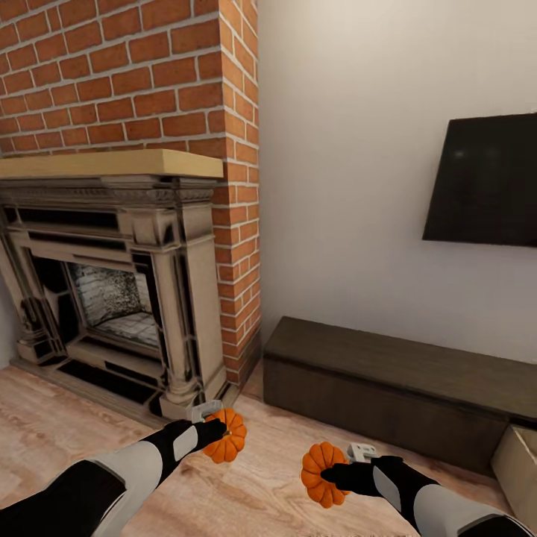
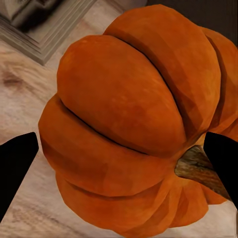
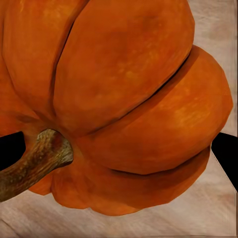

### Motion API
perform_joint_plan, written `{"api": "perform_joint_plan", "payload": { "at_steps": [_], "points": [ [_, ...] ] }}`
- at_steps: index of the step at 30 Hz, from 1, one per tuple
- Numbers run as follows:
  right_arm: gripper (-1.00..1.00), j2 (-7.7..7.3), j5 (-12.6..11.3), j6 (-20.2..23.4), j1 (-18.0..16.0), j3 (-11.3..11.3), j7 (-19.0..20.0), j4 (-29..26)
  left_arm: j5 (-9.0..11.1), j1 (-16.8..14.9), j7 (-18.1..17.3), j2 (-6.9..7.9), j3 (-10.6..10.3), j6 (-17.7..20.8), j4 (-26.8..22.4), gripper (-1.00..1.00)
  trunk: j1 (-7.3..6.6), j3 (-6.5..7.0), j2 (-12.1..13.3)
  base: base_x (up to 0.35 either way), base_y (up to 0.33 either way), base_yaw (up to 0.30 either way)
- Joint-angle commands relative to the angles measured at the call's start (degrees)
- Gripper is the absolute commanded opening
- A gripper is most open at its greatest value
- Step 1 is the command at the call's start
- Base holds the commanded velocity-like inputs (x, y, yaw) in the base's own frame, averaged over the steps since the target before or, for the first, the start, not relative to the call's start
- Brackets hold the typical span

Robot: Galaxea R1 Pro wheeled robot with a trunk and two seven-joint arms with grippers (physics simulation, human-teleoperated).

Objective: Place each of the two pumpkins and all three candles from the living room inside a cabinet in the living room (use any cabinet), then make sure every cabinet is closed, and position the cauldron so it is next to a table in the living room.

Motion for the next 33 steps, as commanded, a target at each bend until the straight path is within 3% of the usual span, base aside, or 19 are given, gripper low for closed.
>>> {"api": "perform_joint_plan", "payload": {
  "at_steps": [1,27,33],
  "points": [
    [-1.00,-0.04,-0.6,0.3,0.0,0.4,0.1,-0.1,0.5,-0.1,0.0,-0.03,-0.4,0.1,0.1,-1.00,-0.01,-0.05,0.0,0.000,0.000,-0.286],
    [-1.00,-0.13,-0.7,0.4,0.0,0.4,0.1,-0.1,0.5,0.0,0.3,-0.03,-0.4,0.1,0.2,-1.00,-0.01,0.64,0.0,0.000,0.000,-0.295],
    [-1.00,-0.13,-0.7,0.4,0.0,0.4,0.2,-0.1,0.5,0.0,0.4,-0.03,-0.4,0.1,0.2,-1.00,-0.01,0.73,0.0,0.000,-0.188,-0.296]
  ]
}}
